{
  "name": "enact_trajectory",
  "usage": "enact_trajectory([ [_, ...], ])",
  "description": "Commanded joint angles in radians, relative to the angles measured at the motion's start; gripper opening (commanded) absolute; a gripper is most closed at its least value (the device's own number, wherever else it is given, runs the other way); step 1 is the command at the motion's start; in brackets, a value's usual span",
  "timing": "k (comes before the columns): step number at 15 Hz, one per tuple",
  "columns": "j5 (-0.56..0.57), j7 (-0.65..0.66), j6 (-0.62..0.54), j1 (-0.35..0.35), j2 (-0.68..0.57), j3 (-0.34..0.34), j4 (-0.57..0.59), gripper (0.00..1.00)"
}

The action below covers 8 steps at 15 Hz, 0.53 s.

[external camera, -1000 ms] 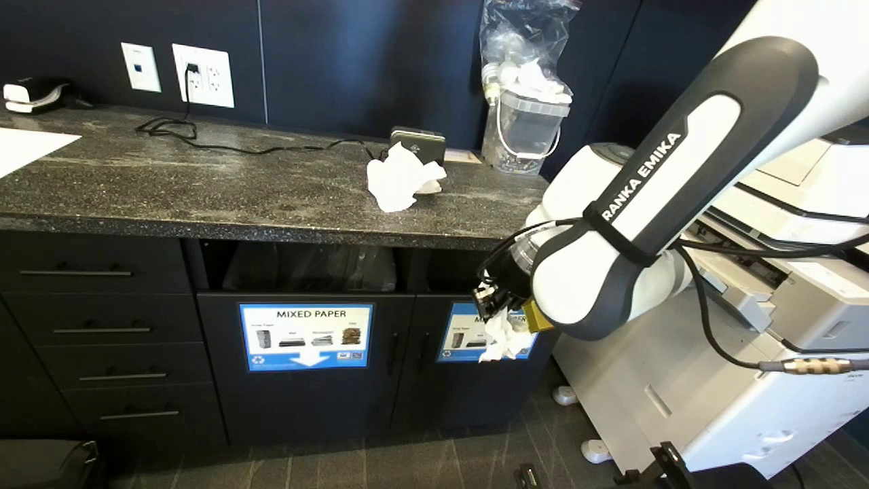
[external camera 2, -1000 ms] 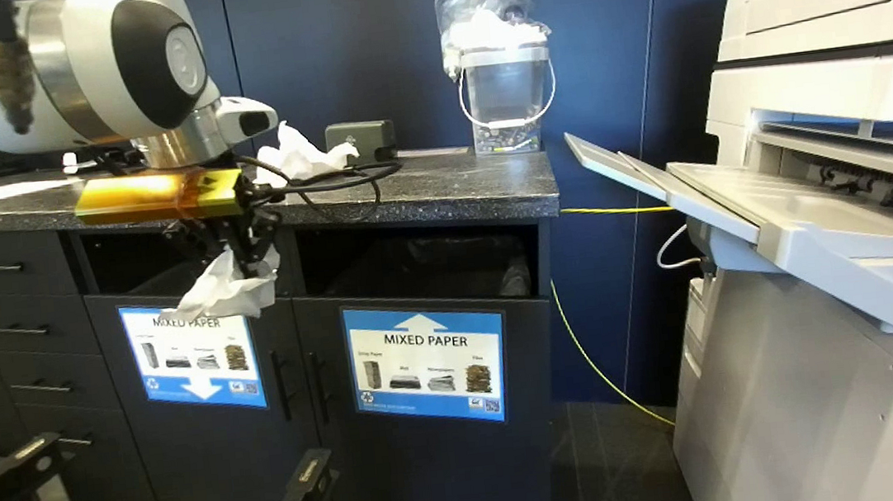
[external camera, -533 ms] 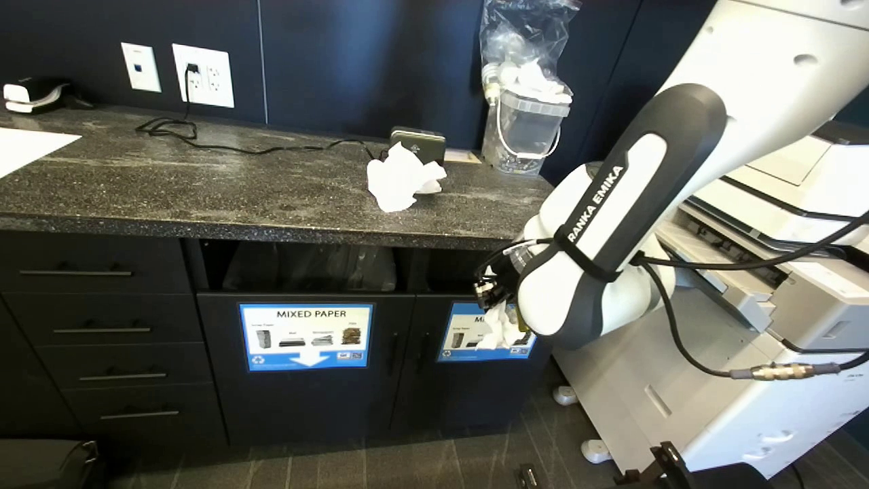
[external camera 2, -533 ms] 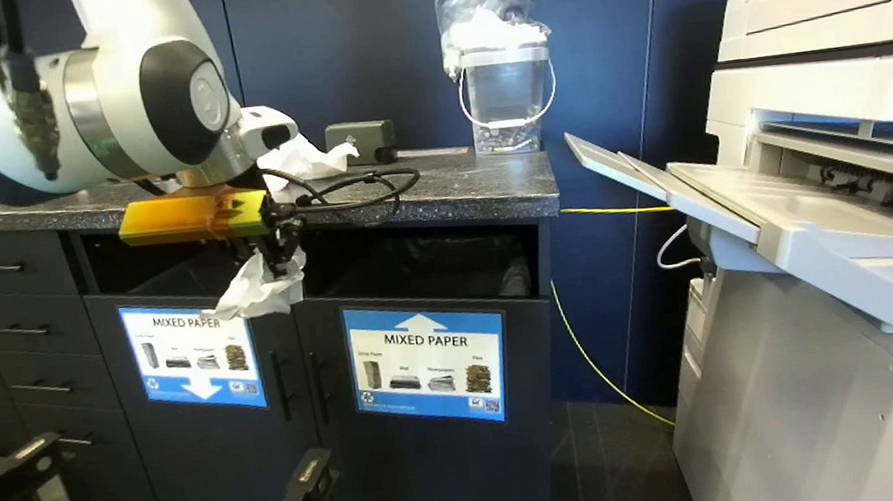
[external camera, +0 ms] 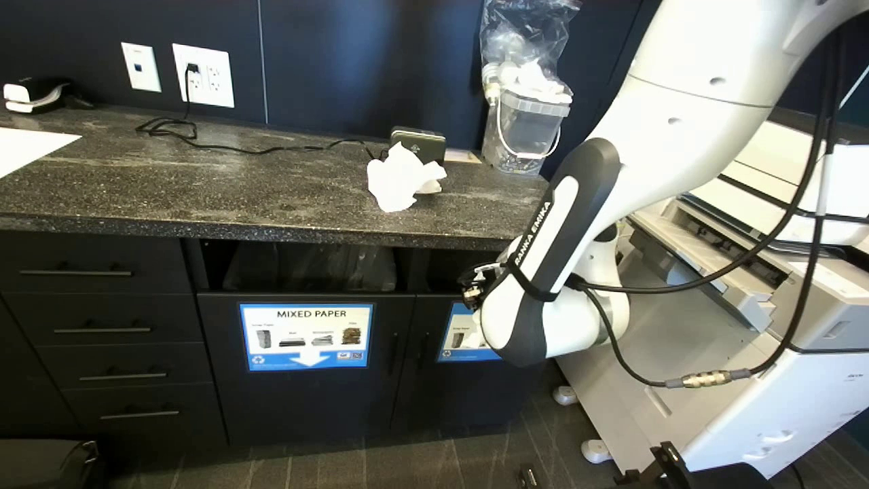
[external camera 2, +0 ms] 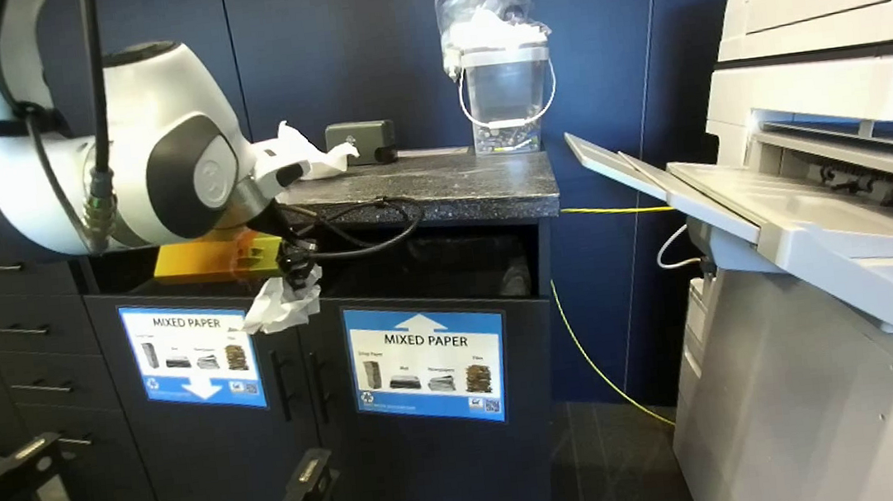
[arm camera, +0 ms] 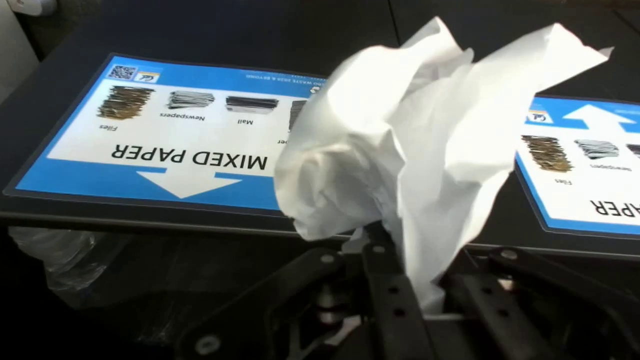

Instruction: Throw two of the papers on the countertop into the bin on the right

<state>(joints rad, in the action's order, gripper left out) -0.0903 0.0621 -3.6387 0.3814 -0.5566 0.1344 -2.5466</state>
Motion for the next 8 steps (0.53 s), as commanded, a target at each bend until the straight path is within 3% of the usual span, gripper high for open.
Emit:
enact_trajectory([
  [1, -0.038, -0.029, -0.096, -0.078, -0.152, -0.058, 0.128, 0.08],
  [8, -0.159, -0.056, -0.207, -0.077, -0.359, -0.034, 0.335, 0.08],
])
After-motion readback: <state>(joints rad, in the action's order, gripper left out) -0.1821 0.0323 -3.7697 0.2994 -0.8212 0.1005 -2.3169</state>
